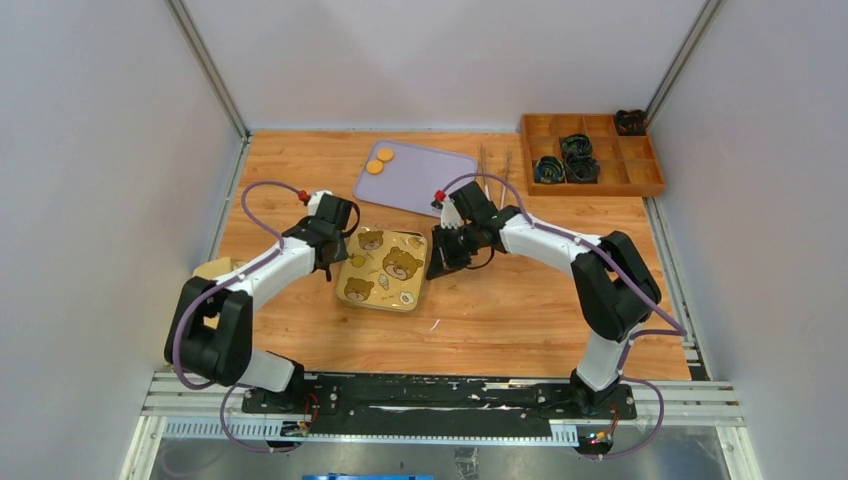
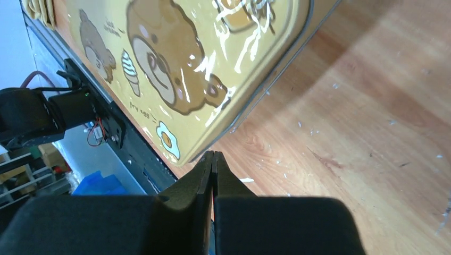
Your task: Pack the cookies
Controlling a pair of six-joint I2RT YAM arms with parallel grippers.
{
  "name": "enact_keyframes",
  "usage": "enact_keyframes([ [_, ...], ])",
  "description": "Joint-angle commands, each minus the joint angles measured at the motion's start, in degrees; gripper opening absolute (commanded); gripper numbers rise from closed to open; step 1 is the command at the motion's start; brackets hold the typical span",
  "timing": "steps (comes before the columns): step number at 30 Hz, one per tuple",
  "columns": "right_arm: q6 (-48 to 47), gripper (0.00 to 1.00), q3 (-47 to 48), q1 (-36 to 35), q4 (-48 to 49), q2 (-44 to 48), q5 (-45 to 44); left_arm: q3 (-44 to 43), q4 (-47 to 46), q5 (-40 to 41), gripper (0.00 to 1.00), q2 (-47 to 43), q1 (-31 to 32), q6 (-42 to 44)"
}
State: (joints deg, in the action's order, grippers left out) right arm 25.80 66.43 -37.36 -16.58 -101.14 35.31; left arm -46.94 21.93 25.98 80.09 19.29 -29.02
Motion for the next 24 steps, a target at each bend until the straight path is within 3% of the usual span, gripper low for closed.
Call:
enact_keyframes([
  [1,-2.9,0.02,5.5,-0.8,-8.1,-3.0,-5.5,-2.0,1.5,3.5,0.38,3.0,-0.2,-2.3],
  [9,-2.4,0.0,12.2,-0.8,-14.2,-9.1,-12.6,-2.5,-2.5,-6.8,0.28,8.2,0.5,-0.9],
  [19,-5.0,0.0,9.5,-0.7,-16.2,-2.0,-21.6,-2.5,-3.3,-8.3,0.28,4.2,2.4,0.4],
  [24,-5.6,0.0,9.7,-0.7,-17.4,-3.6,-22.6,-1.9,-4.2,-10.2,0.28,4.2,2.4,0.4],
])
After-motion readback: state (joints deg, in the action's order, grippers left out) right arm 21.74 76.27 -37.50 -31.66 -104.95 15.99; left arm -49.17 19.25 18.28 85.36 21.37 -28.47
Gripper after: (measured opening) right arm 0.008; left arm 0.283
